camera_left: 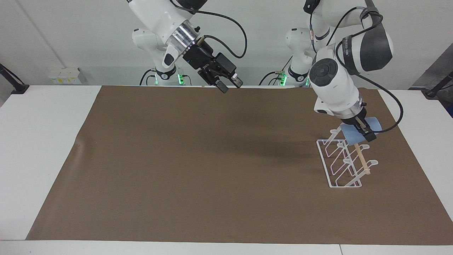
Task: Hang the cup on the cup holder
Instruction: 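Hang the cup on a rack hook with the left gripper while right retracts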
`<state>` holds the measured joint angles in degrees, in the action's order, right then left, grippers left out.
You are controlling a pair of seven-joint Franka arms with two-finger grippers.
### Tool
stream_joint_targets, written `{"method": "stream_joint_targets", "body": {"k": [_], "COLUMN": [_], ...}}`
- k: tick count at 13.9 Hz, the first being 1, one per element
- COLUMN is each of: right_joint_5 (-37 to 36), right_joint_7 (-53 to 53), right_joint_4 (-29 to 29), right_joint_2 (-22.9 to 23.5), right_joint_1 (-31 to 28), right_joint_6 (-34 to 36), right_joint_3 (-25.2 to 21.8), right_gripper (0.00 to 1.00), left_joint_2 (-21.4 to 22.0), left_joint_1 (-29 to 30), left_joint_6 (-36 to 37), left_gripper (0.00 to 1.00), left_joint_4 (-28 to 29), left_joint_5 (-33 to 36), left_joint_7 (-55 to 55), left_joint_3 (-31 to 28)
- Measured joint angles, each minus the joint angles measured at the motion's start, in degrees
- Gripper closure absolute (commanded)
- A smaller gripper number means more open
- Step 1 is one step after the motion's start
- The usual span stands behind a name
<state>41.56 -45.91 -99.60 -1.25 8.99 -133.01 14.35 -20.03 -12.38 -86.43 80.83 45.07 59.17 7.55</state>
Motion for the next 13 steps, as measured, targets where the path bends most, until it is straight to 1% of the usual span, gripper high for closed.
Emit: {"method": "stream_joint_targets", "body": {"k": [3,5,7,10,13], "right_joint_5": [-5.6,-7.6,-10.1,-17.6,-27.9], "right_joint_7": [3.0,7.6,13.0,24.6,37.5], "right_joint_4": [-0.4,-0.8,-1.1,-1.0,-1.0], "right_joint_2": [0.0,0.0,0.0,-0.3,-1.3], "right_joint_1": [-2.1,-3.5,-5.4,-8.1,-10.3], "right_joint_6": [2.1,3.6,6.6,14.0,24.4], "right_joint_3": [0.0,0.0,0.0,0.0,0.0], "right_gripper": [0.0,0.0,0.0,0.0,0.0], "left_joint_2": [-2.7,-2.8,-2.8,-2.8,-2.8], "left_joint_1": [-0.2,-0.4,-0.4,-0.4,-0.8], "left_joint_6": [-0.6,-0.6,-0.6,-0.5,-0.5], "left_gripper": [1.0,1.0,1.0,1.0,1.0], "left_joint_4": [-0.2,-0.2,-0.2,0.2,2.0], "left_joint_5": [2.1,2.2,2.2,2.2,3.3], "left_joint_7": [-4.0,-5.6,-6.7,-8.1,-9.3], "left_joint_3": [-0.1,-0.1,-0.1,-0.1,-0.1]}}
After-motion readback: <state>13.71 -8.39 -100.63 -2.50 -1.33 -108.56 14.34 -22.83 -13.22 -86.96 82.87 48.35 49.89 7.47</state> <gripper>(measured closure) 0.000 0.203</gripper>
